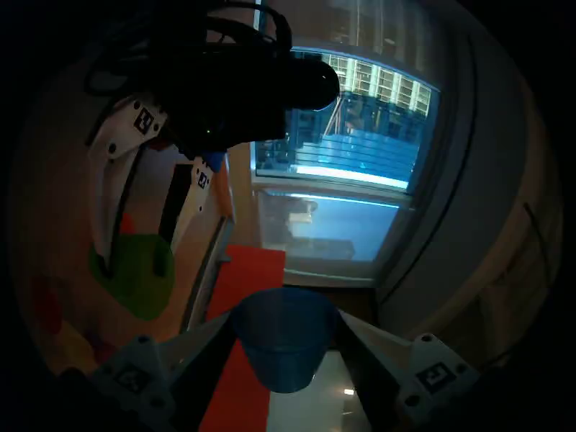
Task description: Pour water
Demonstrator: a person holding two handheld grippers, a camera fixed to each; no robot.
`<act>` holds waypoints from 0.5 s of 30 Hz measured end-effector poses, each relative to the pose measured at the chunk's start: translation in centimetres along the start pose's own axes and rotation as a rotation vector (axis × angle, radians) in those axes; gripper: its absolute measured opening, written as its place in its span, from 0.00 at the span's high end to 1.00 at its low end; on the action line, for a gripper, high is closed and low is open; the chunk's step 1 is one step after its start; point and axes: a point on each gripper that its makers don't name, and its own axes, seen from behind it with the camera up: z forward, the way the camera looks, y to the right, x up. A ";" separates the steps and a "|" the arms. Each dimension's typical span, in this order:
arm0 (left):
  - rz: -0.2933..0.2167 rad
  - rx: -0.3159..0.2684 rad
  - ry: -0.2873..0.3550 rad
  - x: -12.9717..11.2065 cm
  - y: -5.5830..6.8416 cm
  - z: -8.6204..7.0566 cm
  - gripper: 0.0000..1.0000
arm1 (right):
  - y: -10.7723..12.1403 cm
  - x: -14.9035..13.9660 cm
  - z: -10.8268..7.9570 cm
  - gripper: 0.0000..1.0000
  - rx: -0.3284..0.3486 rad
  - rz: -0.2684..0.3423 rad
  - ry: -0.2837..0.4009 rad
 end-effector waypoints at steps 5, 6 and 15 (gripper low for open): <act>-0.001 0.001 0.000 0.0 -0.1 0.0 0.15 | 0.3 0.0 -0.1 0.09 -0.006 0.009 0.000; -0.001 0.001 0.001 0.1 -0.1 0.0 0.15 | 0.3 0.0 -0.1 0.09 -0.007 0.013 0.000; 0.001 0.000 0.001 0.2 0.0 0.0 0.15 | 0.6 -1.1 -0.6 0.09 -0.012 0.083 -0.003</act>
